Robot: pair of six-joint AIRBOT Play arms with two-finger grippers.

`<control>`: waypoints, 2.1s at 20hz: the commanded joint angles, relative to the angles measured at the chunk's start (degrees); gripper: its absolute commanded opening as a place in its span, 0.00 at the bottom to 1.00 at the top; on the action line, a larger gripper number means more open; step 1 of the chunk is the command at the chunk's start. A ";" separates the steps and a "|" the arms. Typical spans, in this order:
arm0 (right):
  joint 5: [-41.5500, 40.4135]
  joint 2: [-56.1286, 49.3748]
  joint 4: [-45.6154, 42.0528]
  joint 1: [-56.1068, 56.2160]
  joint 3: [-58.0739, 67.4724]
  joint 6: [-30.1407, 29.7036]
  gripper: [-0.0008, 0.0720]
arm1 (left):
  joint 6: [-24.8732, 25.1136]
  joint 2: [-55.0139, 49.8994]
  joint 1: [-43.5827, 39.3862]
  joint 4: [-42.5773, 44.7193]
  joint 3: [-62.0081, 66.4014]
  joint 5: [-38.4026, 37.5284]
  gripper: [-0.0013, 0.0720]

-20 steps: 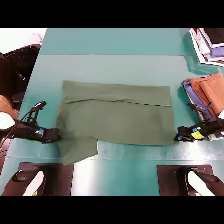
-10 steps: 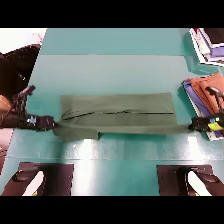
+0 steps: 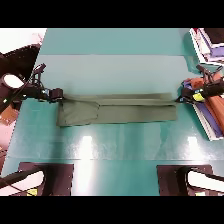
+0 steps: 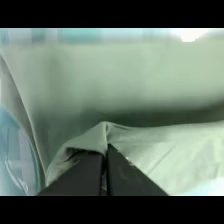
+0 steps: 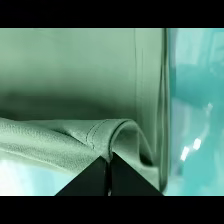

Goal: Fold the shirts.

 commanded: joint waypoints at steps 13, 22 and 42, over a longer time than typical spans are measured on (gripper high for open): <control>0.74 -6.03 10.19 -11.28 -7.28 -8.52 0.79 | 1.51 -4.87 -2.40 -7.76 8.48 -7.58 0.05; -0.74 -15.43 19.28 -2.51 -1.95 -12.63 0.30 | -5.03 -7.93 -18.32 -7.93 8.63 2.75 0.05; 3.76 -1.86 30.01 21.11 28.92 -4.50 0.03 | -8.15 -33.73 -35.32 -8.94 32.85 7.54 0.05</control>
